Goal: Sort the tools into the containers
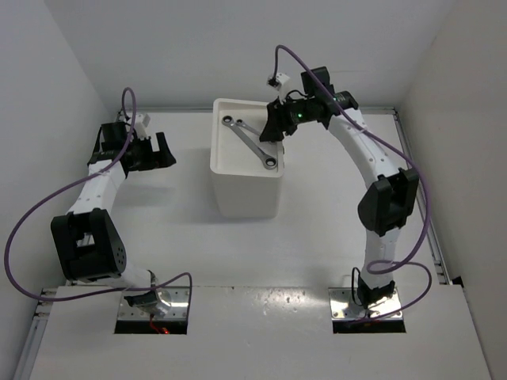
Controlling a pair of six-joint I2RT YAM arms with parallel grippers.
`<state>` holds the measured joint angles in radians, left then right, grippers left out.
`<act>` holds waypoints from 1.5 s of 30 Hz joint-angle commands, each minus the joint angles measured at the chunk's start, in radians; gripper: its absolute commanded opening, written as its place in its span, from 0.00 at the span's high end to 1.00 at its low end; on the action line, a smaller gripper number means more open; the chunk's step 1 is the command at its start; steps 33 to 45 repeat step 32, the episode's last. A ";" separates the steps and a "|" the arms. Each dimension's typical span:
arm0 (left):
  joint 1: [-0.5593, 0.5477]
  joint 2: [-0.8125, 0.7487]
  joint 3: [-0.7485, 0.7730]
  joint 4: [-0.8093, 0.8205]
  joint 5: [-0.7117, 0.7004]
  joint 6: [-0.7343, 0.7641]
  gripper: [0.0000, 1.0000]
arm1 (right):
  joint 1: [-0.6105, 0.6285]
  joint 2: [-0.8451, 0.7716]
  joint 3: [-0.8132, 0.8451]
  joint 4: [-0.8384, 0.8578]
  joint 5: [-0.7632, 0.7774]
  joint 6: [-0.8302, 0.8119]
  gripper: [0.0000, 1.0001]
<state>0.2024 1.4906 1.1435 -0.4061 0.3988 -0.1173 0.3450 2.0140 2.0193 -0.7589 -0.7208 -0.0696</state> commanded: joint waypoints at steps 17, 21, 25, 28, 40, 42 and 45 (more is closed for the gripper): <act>-0.046 -0.180 -0.068 0.107 -0.256 0.169 0.00 | -0.240 -0.449 -0.348 0.148 0.374 0.191 0.45; -0.046 -0.265 -0.223 0.206 -0.265 0.202 0.00 | -0.417 -0.598 -0.710 0.222 0.342 0.124 0.42; -0.046 -0.288 -0.330 0.269 -0.276 0.202 0.00 | -0.533 -0.594 -0.878 0.237 0.247 0.013 0.36; -0.046 -0.288 -0.350 0.280 -0.276 0.202 0.00 | -0.580 -0.583 -0.924 0.237 0.186 -0.019 0.36; -0.046 -0.279 -0.350 0.280 -0.276 0.220 0.00 | -0.626 -0.574 -0.938 0.228 0.136 -0.019 0.35; -0.046 -0.279 -0.350 0.280 -0.276 0.220 0.00 | -0.626 -0.574 -0.938 0.228 0.136 -0.019 0.35; -0.046 -0.279 -0.350 0.280 -0.276 0.220 0.00 | -0.626 -0.574 -0.938 0.228 0.136 -0.019 0.35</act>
